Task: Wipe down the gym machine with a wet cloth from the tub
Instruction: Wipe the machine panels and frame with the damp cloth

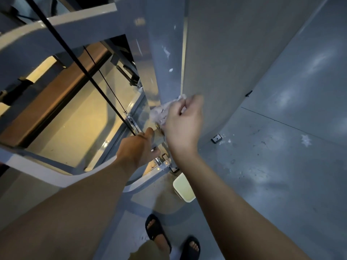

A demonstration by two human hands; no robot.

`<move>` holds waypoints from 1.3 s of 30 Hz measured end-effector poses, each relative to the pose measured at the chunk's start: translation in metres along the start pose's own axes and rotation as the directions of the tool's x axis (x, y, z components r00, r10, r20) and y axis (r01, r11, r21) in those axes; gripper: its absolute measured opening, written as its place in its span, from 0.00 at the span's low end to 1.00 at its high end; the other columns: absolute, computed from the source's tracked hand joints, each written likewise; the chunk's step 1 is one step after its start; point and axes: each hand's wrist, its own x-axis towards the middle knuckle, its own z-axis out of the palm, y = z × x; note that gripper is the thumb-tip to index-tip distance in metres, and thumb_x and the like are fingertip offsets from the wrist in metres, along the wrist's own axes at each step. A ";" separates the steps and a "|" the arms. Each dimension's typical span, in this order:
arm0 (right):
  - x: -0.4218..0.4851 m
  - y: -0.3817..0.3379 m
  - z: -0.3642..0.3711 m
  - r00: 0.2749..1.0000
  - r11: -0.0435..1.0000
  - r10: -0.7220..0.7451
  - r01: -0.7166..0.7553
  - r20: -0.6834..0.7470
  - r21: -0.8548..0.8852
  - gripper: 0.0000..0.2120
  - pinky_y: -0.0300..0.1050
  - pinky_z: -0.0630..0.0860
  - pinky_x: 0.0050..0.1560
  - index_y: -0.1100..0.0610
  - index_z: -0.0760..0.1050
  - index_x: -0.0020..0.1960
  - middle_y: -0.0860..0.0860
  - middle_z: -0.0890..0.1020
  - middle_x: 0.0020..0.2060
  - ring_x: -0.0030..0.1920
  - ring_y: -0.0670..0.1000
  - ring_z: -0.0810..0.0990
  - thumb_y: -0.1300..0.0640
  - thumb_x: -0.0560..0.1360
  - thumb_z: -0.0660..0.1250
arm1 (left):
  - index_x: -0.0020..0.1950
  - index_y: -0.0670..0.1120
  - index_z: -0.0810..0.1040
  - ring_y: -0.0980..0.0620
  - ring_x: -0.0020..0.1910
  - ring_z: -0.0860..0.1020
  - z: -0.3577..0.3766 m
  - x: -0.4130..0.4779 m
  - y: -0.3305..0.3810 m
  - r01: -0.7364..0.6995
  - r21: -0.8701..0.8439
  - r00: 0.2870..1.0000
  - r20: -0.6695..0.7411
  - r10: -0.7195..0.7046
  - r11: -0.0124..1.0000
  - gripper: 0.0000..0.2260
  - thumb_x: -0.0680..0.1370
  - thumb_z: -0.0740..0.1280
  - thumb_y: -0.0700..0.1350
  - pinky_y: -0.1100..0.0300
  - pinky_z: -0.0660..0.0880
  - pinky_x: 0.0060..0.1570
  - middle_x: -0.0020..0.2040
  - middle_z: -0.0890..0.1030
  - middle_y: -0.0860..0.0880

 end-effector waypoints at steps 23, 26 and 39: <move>-0.008 -0.048 -0.050 0.936 0.997 0.079 -0.066 0.342 -0.049 0.10 0.51 0.82 0.45 0.52 0.68 0.52 0.44 0.82 0.41 0.41 0.47 0.84 0.52 0.80 0.70 | 0.55 0.47 0.74 0.55 0.40 0.74 -0.144 -0.063 0.032 0.132 -0.648 0.991 0.089 -0.097 0.750 0.04 0.83 0.62 0.46 0.62 0.66 0.34 0.50 0.80 0.47; -0.003 -0.042 -0.055 0.924 0.992 -0.042 0.083 0.380 -0.092 0.13 0.41 0.72 0.36 0.46 0.63 0.44 0.43 0.78 0.36 0.35 0.40 0.77 0.52 0.81 0.66 | 0.54 0.49 0.73 0.55 0.43 0.77 -0.175 -0.070 0.047 0.082 -0.825 0.975 -0.050 -0.216 0.560 0.03 0.82 0.63 0.47 0.61 0.69 0.39 0.47 0.80 0.52; 0.035 -0.042 -0.067 0.832 0.936 -0.316 0.353 0.456 0.004 0.12 0.41 0.61 0.36 0.54 0.66 0.44 0.46 0.72 0.34 0.35 0.45 0.67 0.59 0.79 0.70 | 0.43 0.44 0.73 0.42 0.42 0.79 -0.193 -0.052 0.101 0.063 -0.960 0.754 -0.132 -0.643 0.272 0.10 0.81 0.69 0.45 0.41 0.78 0.49 0.40 0.80 0.43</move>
